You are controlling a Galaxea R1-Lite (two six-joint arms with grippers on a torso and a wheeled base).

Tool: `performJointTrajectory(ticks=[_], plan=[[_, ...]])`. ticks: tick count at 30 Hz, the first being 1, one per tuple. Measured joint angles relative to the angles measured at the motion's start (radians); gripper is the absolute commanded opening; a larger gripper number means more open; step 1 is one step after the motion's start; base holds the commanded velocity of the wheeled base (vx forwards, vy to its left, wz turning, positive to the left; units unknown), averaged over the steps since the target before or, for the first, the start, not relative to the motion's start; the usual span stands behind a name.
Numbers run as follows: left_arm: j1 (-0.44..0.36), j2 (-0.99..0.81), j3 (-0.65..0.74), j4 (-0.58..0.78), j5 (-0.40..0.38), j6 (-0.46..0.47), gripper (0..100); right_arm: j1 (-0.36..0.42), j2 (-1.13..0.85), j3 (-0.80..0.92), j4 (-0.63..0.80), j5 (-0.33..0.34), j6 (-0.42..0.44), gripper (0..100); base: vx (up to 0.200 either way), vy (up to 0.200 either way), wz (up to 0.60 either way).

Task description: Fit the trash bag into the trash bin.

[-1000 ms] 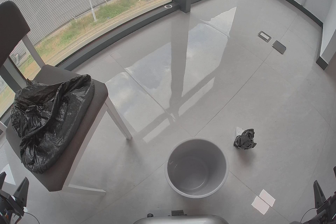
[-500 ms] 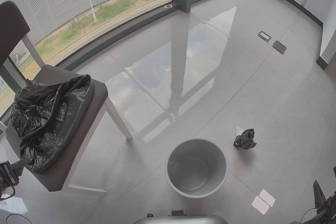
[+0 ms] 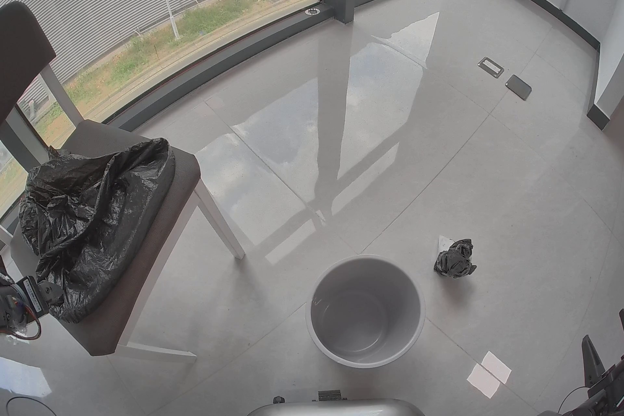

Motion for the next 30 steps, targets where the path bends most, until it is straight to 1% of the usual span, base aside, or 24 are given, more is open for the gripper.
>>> performJointTrajectory(ticks=[2,6,12,18,19,30], plan=[[0.021,0.029,-0.003,-0.023,-0.023,-0.001,100,0.0,0.0,0.0,0.0,0.0,0.0,100,0.0,0.0,0.0],[0.038,0.072,0.003,-0.046,-0.038,-0.002,100,0.0,0.0,0.0,0.0,0.0,0.0,100,0.0,0.0,0.0],[0.042,0.119,0.01,-0.05,-0.071,-0.019,100,0.0,0.0,0.0,0.0,-0.003,0.0,100,0.0,0.0,0.0],[0.027,0.156,0.014,-0.07,-0.081,-0.049,100,0.0,0.0,0.0,0.0,-0.009,-0.003,100,0.0,0.0,0.0],[0.026,0.16,0.015,-0.071,-0.081,-0.049,0,0.0,0.0,0.0,0.0,-0.009,-0.003,100,0.0,0.0,0.0],[-0.004,0.172,0.013,-0.072,-0.081,-0.047,0,0.0,0.0,0.0,0.0,-0.009,0.005,100,0.0,0.0,0.0]])
